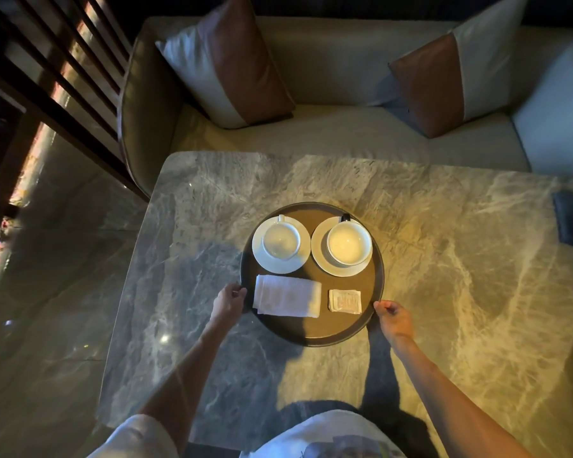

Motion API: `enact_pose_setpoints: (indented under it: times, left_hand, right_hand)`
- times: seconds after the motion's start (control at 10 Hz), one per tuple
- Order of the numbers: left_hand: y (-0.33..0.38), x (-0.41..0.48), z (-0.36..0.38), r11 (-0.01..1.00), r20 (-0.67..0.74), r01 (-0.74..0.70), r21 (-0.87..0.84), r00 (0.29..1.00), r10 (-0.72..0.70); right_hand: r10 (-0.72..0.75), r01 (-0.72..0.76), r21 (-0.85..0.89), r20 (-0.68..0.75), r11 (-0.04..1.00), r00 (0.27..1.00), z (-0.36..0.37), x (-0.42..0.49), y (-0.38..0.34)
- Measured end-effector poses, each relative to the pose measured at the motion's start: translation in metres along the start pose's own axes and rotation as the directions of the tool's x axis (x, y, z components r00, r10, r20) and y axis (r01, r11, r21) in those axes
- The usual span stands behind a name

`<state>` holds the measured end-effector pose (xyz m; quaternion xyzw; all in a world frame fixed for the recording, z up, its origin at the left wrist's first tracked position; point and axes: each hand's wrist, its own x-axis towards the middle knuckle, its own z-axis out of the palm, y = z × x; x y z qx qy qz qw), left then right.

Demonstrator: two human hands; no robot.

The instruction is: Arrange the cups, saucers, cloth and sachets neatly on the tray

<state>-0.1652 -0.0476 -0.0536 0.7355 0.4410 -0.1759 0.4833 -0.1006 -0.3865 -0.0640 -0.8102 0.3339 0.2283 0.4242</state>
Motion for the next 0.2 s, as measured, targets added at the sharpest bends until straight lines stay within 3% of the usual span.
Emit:
enact_pose_setpoints:
  times: [0.2]
  left_hand:
    - [-0.001,-0.045,-0.01,0.924,-0.094,-0.107,0.368,0.984,0.151]
  right_hand:
    - [-0.325,0.31,-0.203,-0.046,0.929,0.944,-0.017,-0.047,0.004]
